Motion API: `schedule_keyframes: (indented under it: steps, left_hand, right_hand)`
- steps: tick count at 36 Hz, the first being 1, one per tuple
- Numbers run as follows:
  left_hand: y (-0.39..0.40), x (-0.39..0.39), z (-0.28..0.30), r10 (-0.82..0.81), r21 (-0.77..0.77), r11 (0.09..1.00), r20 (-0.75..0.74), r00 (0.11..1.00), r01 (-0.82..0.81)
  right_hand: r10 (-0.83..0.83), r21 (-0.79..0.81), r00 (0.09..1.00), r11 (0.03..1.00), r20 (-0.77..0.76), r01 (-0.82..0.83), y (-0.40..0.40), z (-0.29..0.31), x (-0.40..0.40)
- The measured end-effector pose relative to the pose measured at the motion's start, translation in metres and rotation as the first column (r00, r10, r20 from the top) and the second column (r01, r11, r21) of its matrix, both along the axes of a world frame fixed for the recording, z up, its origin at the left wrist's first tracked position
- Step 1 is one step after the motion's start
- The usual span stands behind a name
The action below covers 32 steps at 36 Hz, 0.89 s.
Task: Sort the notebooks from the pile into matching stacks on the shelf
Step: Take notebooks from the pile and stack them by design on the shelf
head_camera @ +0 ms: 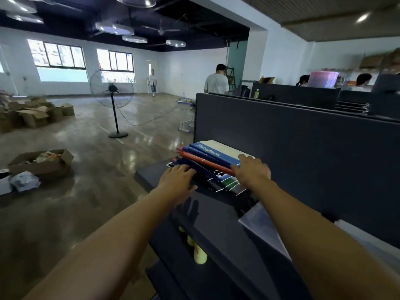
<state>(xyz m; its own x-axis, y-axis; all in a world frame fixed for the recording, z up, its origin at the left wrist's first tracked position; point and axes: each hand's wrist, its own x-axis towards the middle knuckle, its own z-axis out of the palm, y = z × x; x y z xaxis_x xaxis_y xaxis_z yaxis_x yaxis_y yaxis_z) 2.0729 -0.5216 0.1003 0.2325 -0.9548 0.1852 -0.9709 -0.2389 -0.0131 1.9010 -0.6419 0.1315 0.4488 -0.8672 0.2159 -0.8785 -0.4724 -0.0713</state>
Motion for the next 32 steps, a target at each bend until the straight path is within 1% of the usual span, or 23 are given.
schedule_keyframes:
  steps: [5,13,15,18,22,28,32]
  left_hand:
    - [-0.031,0.007,0.002,-0.050,-0.086,0.995,-0.009,0.999,0.049]
    - [-0.065,0.015,0.007,-0.113,-0.166,0.981,-0.051,0.992,0.103]
    - [-0.071,0.020,0.010,-0.132,-0.160,0.979,-0.050,0.990,0.122]
    - [-0.078,0.028,0.014,-0.147,-0.172,0.975,-0.040,0.988,0.138]
    - [-0.082,0.034,0.016,-0.171,-0.203,0.966,-0.039,0.985,0.160]
    - [-0.085,0.046,0.015,-0.211,-0.201,0.959,-0.035,0.977,0.199]
    - [-0.086,0.049,0.014,-0.206,-0.185,0.964,-0.070,0.976,0.190]
  right_hand:
    - [0.007,0.003,0.999,1.000,-0.039,-0.007,-0.018,0.002,0.020]
    - [0.028,-0.040,0.992,0.999,-0.127,-0.033,-0.035,0.004,0.032]
    - [0.048,-0.082,0.983,0.995,-0.176,-0.064,-0.035,0.009,0.035]
    - [0.109,-0.189,0.963,0.969,-0.246,-0.158,-0.032,0.013,0.041]
    - [0.141,-0.272,0.956,0.939,-0.257,-0.212,-0.030,0.009,0.051]
    - [0.115,-0.284,0.945,0.936,-0.307,-0.206,-0.031,0.008,0.058]
    - [0.065,-0.223,0.957,0.966,-0.281,-0.131,-0.038,0.005,0.060]
